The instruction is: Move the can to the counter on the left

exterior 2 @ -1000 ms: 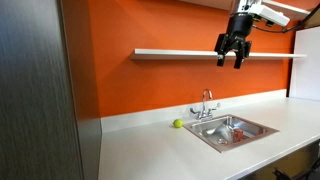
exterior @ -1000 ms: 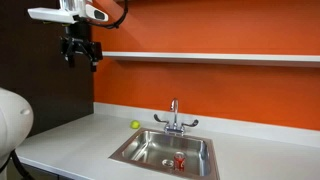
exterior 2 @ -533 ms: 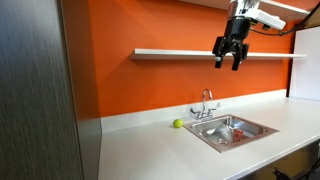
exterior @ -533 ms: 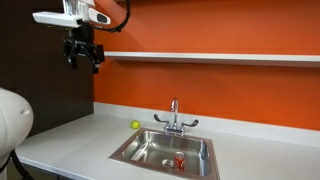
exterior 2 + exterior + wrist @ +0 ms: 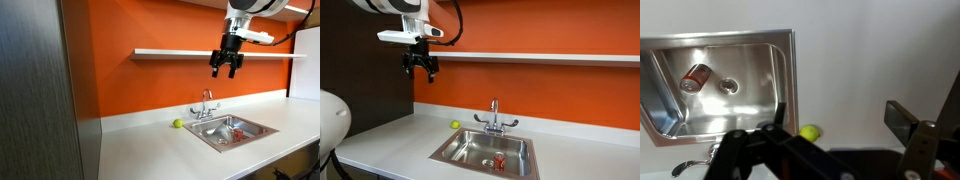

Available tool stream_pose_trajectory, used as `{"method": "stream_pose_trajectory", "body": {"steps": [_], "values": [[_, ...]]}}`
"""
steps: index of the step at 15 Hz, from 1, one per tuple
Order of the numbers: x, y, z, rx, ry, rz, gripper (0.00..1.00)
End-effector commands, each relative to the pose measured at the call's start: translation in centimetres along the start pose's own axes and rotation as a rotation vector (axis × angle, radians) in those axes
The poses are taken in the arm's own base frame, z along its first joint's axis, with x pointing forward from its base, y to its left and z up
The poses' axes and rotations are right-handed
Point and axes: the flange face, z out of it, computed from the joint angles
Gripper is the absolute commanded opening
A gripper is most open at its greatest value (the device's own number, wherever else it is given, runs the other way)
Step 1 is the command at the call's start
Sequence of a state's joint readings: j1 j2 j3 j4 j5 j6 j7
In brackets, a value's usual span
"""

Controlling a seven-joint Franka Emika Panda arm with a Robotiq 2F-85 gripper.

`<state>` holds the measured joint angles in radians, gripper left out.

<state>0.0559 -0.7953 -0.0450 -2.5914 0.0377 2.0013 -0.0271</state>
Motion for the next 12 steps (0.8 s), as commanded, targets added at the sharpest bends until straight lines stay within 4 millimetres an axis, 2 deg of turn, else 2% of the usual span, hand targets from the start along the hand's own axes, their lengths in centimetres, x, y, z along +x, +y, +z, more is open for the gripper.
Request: {"method": "stream_pose_trajectory", "body": {"steps": [1, 8, 12], "values": [[2.0, 2.8, 1.7, -0.045, 0.003, 0.026, 1.00], [4.3, 10.0, 5.2, -0.055, 0.062, 0.188, 1.00], [4.8, 14.4, 6.7, -0.075, 0.090, 0.282, 1.00]]}}
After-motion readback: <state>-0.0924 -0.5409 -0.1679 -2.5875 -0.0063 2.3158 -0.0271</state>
